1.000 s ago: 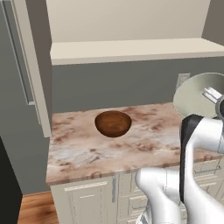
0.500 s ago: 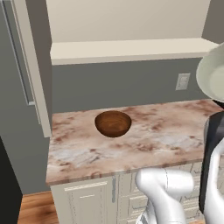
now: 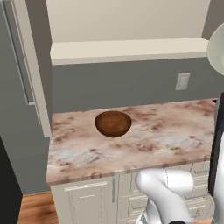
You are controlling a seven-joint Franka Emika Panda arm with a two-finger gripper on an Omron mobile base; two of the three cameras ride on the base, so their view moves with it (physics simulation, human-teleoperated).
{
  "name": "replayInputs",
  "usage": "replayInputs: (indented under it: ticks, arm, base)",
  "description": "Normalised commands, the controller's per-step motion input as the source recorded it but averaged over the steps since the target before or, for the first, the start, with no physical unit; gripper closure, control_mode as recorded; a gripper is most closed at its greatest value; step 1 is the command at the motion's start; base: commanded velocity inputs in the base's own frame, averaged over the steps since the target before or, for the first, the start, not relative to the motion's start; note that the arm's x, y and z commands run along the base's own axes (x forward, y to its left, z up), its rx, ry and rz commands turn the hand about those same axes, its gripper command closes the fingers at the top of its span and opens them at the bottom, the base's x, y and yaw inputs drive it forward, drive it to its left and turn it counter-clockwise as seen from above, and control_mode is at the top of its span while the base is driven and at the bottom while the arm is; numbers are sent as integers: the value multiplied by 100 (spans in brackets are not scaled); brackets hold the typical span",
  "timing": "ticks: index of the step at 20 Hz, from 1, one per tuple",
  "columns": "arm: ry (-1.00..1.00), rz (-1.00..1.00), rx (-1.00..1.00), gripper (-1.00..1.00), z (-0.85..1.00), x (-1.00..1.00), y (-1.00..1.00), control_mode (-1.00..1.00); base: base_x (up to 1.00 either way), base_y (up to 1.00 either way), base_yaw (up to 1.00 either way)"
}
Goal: Open the cabinet. Pick the bowls from the counter and place them in the cabinet. Then close the cabinet.
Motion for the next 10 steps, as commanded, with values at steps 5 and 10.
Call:
replayInputs:
  ticks: [5, 10]
  arm:
    - [19, -17, 19, 100, 33, -4, 17, -100]
    - [0, -7, 32, 100, 2, -19, 27, -100]
  base:
    - [0, 0, 0]
    - [0, 0, 0]
